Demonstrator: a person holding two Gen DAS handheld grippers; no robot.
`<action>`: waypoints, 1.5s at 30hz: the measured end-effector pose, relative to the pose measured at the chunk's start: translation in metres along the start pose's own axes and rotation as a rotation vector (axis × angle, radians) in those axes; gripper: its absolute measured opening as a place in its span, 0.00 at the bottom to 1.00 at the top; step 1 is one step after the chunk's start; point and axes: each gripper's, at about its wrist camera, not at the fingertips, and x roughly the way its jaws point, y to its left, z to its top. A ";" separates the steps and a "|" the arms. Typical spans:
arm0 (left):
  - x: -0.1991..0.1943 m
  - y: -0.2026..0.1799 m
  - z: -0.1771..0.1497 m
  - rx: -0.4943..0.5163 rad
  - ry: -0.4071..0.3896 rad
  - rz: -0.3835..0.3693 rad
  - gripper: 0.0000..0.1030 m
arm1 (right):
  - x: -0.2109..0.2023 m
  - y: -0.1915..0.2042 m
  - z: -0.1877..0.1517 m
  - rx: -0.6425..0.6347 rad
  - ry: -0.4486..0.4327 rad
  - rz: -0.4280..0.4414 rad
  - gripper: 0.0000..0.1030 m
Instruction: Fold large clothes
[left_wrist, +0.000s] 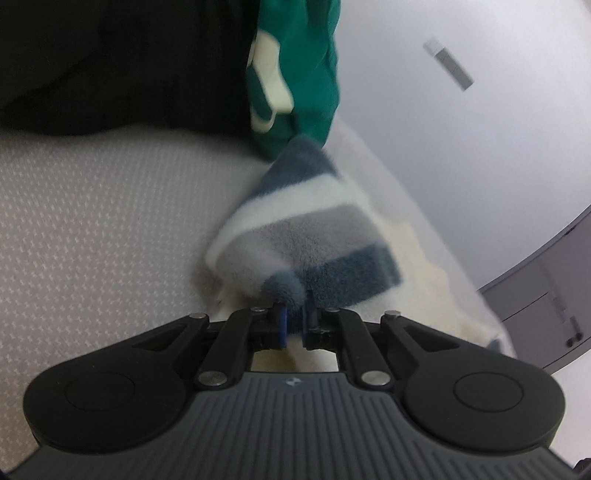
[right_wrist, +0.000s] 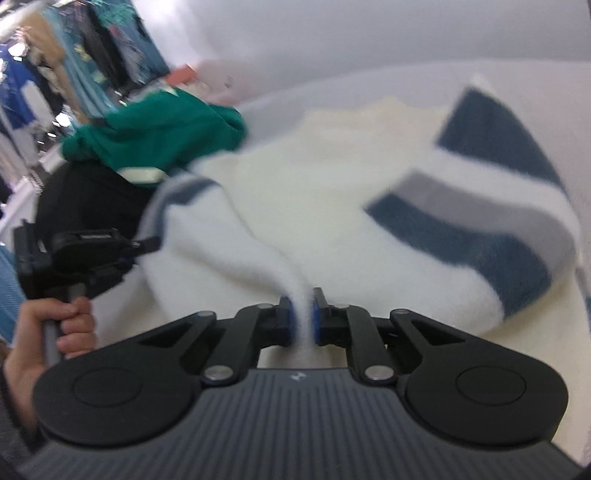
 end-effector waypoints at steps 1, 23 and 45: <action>0.005 0.000 -0.001 0.013 0.007 0.016 0.08 | 0.005 -0.002 -0.003 0.013 0.014 -0.006 0.11; -0.053 -0.053 -0.040 0.263 -0.031 0.000 0.54 | -0.043 0.017 -0.021 -0.008 -0.109 -0.001 0.59; 0.004 -0.101 -0.112 0.543 0.137 0.008 0.55 | 0.011 0.030 -0.034 -0.148 0.012 -0.137 0.32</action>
